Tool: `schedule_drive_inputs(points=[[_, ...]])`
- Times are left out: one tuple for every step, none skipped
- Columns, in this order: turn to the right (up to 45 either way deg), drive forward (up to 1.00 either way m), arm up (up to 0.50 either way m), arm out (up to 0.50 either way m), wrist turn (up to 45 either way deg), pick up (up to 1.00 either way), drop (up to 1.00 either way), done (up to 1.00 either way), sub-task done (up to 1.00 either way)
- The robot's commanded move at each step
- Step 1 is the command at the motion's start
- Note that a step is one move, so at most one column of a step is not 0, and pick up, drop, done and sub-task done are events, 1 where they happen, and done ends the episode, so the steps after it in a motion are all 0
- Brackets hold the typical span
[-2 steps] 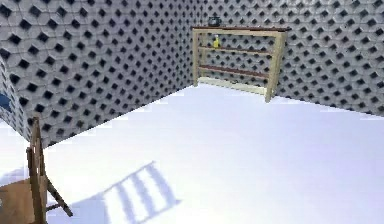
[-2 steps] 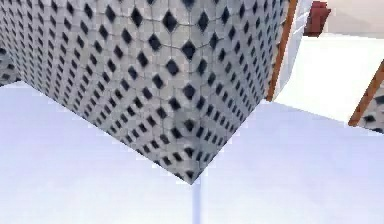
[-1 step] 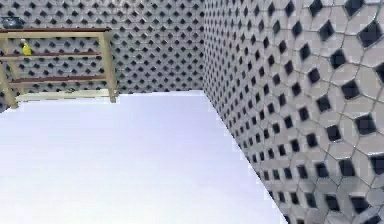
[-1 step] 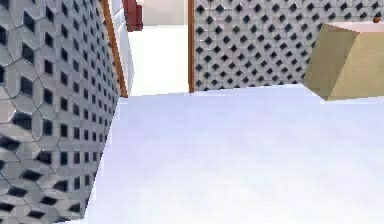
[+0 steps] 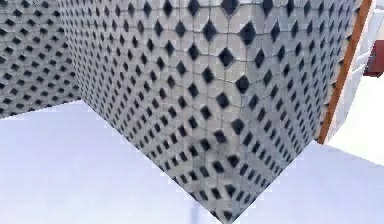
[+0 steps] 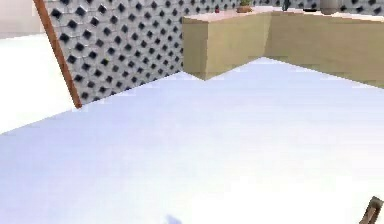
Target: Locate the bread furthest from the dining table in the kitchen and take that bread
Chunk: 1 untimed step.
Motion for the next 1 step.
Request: schedule_drive_inputs(points=[[0.0, 0.3, 0.0, 0.0, 0.0, 0.0, 0.0, 0.0, 0.0]])
